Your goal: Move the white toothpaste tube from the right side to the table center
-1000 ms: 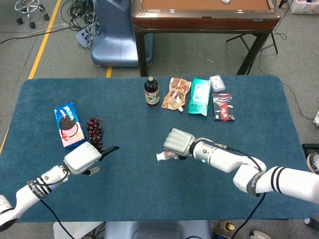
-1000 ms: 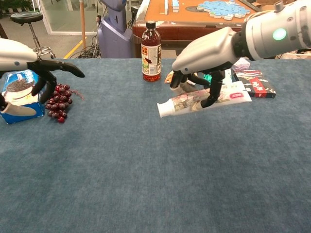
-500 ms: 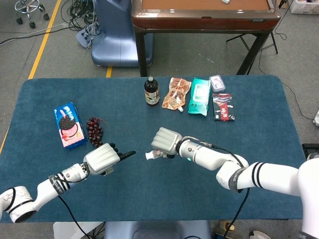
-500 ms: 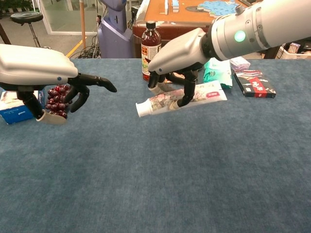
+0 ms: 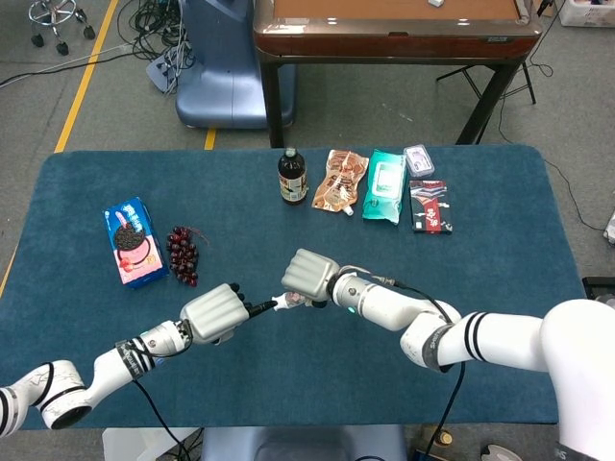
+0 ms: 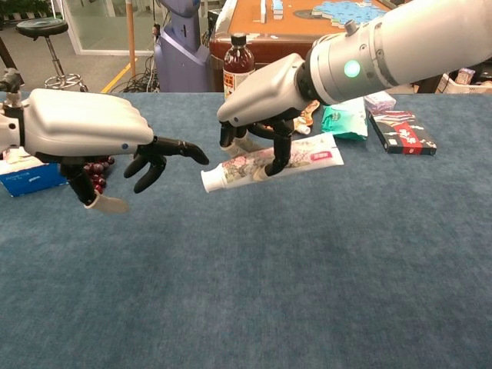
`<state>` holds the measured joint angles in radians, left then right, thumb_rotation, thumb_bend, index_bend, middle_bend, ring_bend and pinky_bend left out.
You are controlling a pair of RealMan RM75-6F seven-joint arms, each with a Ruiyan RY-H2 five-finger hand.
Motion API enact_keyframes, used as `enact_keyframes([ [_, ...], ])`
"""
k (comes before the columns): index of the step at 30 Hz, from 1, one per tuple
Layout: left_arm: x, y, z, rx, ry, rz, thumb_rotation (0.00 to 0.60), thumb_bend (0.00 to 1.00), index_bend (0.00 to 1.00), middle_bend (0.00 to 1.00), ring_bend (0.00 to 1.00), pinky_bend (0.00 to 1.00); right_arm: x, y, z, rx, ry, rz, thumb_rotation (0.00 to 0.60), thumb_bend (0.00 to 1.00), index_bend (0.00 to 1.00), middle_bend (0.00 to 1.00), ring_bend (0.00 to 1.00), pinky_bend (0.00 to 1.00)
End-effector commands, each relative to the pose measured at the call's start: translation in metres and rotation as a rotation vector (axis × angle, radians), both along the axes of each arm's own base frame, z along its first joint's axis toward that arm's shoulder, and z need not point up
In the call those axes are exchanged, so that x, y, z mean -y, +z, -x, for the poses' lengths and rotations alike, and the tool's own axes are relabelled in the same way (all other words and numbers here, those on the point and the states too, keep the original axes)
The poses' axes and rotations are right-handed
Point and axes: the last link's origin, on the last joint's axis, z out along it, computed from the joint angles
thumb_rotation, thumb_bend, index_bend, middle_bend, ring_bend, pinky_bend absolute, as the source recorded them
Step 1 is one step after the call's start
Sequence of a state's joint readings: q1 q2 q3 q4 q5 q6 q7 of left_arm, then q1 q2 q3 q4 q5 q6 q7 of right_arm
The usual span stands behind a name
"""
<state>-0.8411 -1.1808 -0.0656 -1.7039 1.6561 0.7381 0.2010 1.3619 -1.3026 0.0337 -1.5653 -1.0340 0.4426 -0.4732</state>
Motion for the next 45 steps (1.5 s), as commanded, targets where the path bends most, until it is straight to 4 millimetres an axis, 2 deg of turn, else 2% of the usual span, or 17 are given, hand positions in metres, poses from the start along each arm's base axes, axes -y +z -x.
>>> enact_keyframes([
  [1,0.001,-0.003,0.000,-0.009,-0.002,0.006,0.600,0.26,0.06,0.53,0.52,0.36,-0.002,-0.001,-0.002,0.004,0.002,-0.003,0.600,1.00,0.85,0.75,0.65,0.36],
  [19,0.000,-0.008,0.009,-0.048,0.019,0.009,0.600,0.26,0.08,0.54,0.52,0.37,-0.004,0.004,-0.004,0.030,-0.007,0.001,0.600,1.00,0.87,0.76,0.67,0.36],
  [45,-0.007,-0.012,0.012,-0.097,0.044,-0.012,0.600,0.26,0.09,0.54,0.52,0.38,-0.007,0.008,-0.003,0.063,-0.023,-0.020,0.600,1.00,0.90,0.78,0.70,0.36],
])
